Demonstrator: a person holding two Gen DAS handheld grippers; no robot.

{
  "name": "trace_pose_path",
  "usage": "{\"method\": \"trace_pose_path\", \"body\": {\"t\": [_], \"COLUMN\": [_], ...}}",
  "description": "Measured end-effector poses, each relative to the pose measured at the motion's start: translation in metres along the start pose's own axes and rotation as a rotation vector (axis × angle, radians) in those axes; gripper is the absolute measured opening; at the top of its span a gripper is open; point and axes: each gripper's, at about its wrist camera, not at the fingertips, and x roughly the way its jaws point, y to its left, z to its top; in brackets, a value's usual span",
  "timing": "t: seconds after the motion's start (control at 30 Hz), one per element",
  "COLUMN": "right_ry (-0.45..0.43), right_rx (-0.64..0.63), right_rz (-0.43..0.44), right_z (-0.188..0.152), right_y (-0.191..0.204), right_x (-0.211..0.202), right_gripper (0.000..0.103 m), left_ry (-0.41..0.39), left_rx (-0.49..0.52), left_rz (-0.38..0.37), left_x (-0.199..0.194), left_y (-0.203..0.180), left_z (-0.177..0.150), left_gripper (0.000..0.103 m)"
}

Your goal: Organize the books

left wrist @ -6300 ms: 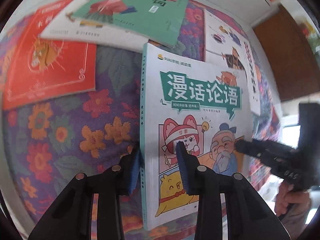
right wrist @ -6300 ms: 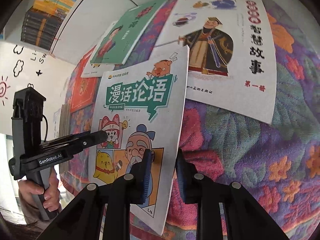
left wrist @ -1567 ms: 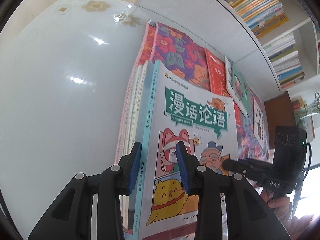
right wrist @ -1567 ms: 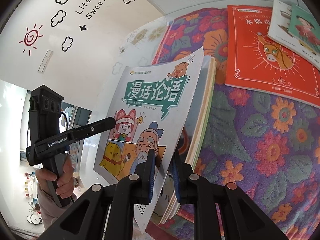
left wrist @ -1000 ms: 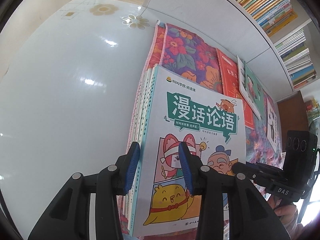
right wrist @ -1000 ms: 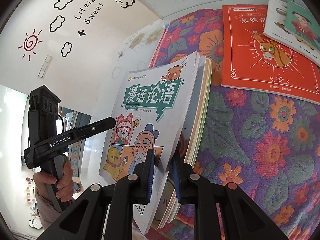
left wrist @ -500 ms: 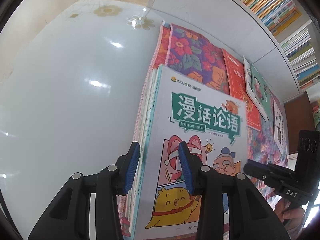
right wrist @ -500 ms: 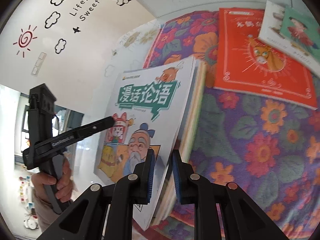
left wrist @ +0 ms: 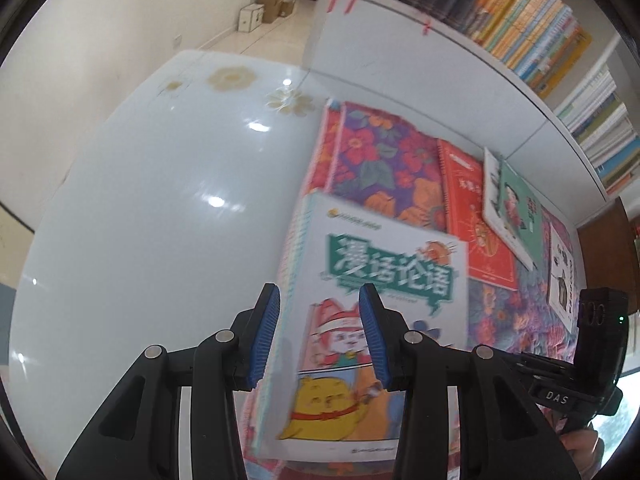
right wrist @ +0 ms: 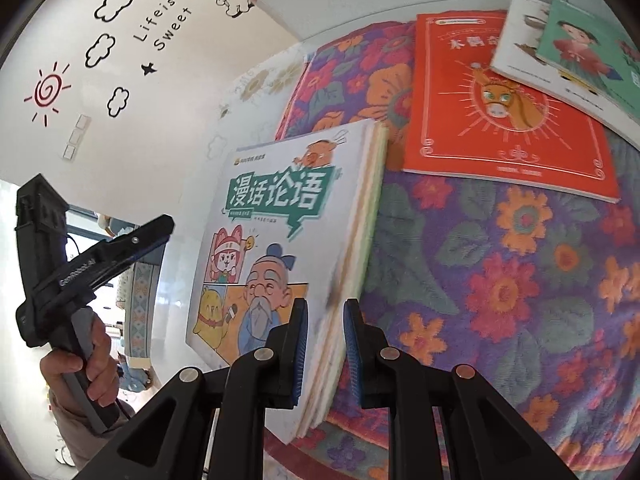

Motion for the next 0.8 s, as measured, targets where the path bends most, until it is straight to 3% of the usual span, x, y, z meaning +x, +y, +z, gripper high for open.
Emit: {"method": "trace_pose_path", "body": {"t": [0.27, 0.57, 0.8], "right_ry": [-0.073, -0.187, -0.274], "right_rx": [0.086, 0.224, 0.322], "right_rz": [-0.018, -0.066, -0.211], "right_z": [-0.003, -0.018, -0.069], "right_y": [-0.054, -0.144, -0.222], "right_x": [-0.05, -0.128, -0.19], "right_gripper": [0.017, 0.017, 0.017], "left_ry": [0.013, 0.062, 0.151], "left_rx": [0.099, 0.245, 0.35], "left_rz": [-0.031, -0.142, -0.253], "left_x": [0.017, 0.062, 0.114], "left_y": [-0.078, -0.214, -0.329], "left_z": [0.011, 0.019, -0.003], "left_gripper": [0.038, 0.038, 0.038]}}
